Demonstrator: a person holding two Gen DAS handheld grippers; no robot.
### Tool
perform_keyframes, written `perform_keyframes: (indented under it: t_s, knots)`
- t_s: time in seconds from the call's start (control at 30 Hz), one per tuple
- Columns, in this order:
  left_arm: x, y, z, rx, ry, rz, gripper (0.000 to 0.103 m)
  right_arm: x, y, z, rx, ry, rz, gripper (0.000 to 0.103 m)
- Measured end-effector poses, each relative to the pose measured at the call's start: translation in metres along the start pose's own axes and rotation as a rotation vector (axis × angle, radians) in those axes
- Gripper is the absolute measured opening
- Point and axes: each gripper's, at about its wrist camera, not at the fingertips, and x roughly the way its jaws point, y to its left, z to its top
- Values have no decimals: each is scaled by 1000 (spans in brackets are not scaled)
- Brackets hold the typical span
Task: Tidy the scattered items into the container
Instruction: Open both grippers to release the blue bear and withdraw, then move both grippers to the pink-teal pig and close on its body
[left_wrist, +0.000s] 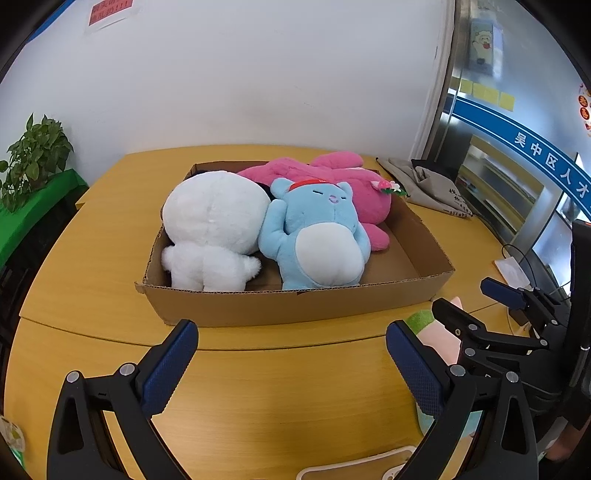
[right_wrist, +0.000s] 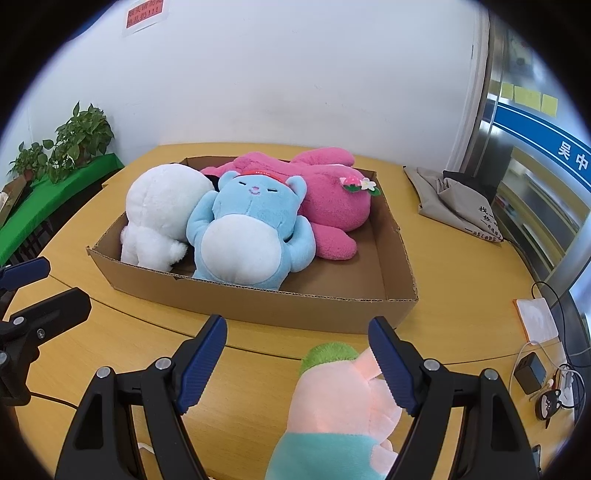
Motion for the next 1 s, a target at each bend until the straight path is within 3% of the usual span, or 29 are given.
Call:
perform_keyframes:
  t_s: [0.33, 0.53, 0.67, 0.8, 1.0]
  knots:
    - [2, -3, 1, -3, 11, -10, 103, -7, -5, -1, 12, -16, 16, 79]
    - [13, -13, -3, -11, 61, -73, 103, -28, -38, -12, 71, -46, 15, 79]
    - [32, -29, -7, -5, 126, -139, 103, -32, -71, -39, 91, -8, -18, 79]
    - [58, -51, -8, 0, 201, -231, 103, -27, -90, -71, 116, 65, 6, 79]
    - [106, -90, -14, 22, 343, -330, 103, -7, -75, -102, 124, 142, 63, 79]
